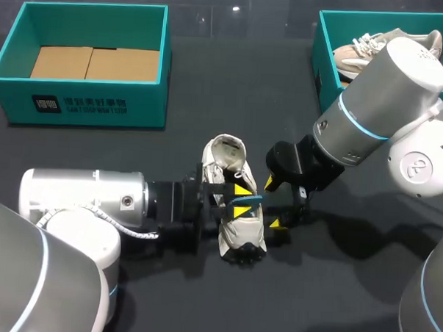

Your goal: Take the shoe out of the shoebox, open the shoe tongue, remove and reinsert the insole, then place the shoe into the shoebox

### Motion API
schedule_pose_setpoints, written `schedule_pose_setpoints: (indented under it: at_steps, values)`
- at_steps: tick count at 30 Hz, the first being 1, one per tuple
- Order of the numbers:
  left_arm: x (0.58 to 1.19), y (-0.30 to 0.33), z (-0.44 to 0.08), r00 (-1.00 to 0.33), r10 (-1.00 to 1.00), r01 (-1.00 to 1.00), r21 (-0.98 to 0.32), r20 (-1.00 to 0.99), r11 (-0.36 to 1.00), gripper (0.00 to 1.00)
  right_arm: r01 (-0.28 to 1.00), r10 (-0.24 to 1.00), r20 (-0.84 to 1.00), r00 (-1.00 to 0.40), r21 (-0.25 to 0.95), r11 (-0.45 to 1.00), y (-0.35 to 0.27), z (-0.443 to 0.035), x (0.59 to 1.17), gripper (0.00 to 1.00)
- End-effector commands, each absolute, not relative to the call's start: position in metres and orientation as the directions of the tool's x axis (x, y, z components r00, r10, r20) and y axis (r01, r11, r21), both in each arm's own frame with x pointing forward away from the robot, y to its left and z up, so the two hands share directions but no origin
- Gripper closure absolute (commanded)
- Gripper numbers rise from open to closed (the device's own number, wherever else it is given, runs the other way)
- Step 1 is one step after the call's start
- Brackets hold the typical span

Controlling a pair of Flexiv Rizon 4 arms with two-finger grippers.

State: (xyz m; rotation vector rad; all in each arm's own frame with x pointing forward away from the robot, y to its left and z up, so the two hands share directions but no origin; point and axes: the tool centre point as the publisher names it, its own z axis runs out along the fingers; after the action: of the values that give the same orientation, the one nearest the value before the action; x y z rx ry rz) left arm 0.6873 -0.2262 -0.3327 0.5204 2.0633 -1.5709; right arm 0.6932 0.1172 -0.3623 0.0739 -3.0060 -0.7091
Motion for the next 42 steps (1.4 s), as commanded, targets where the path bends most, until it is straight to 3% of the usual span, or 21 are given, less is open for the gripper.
schedule_pose_setpoints:
  at_steps: [1, 5, 7, 8, 24, 33, 34, 36, 38, 42]
  values:
    - [0.678, -0.22, -0.325, -0.804, 0.017, 0.577, -0.775, -0.594, 0.259, 0.7, -0.035, -0.058, 0.038, -0.998, 0.447, 0.894, 0.117, -0.363, 0.692, 0.0]
    - [0.676, -0.222, -0.324, -0.804, 0.029, 0.58, -0.772, -0.594, 0.261, 0.79, -0.035, -0.058, 0.038, -0.998, 0.447, 0.894, 0.117, -0.363, 0.692, 0.0]
    - [0.676, -0.224, -0.324, -0.803, 0.039, 0.582, -0.767, -0.595, 0.27, 0.97, -0.035, -0.058, 0.038, -0.998, 0.447, 0.894, 0.117, -0.363, 0.692, 0.0]
    - [0.676, -0.225, -0.325, -0.801, 0.047, 0.585, -0.762, -0.597, 0.279, 1.0, -0.035, -0.058, 0.038, -0.998, 0.447, 0.894, 0.117, -0.363, 0.692, 0.0]
    - [0.69, -0.226, -0.352, -0.692, 0.114, 0.677, -0.585, -0.713, 0.447, 1.0, -0.035, -0.058, 0.038, -0.998, 0.447, 0.894, 0.117, -0.363, 0.692, 0.0]
    - [0.691, -0.223, -0.351, -0.731, 0.118, 0.645, -0.626, -0.672, 0.438, 1.0, -0.035, -0.058, 0.038, -0.998, 0.447, 0.894, 0.117, -0.363, 0.692, 0.0]
    - [0.689, -0.222, -0.348, -0.744, 0.112, 0.637, -0.648, -0.659, 0.417, 0.99, -0.035, -0.058, 0.038, -0.998, 0.447, 0.894, 0.117, -0.363, 0.692, 0.0]
    - [0.685, -0.221, -0.342, -0.755, 0.108, 0.63, -0.67, -0.646, 0.393, 0.57, -0.035, -0.058, 0.038, -0.998, 0.447, 0.894, 0.117, -0.363, 0.692, 0.0]
    - [0.682, -0.22, -0.336, -0.767, 0.102, 0.622, -0.695, -0.634, 0.361, 0.51, -0.035, -0.058, 0.038, -0.998, 0.447, 0.894, 0.117, -0.363, 0.692, 0.0]
    - [0.677, -0.219, -0.327, -0.774, 0.104, 0.621, -0.718, -0.624, 0.316, 0.51, -0.035, -0.058, 0.038, -0.998, 0.447, 0.894, 0.117, -0.363, 0.692, 0.0]
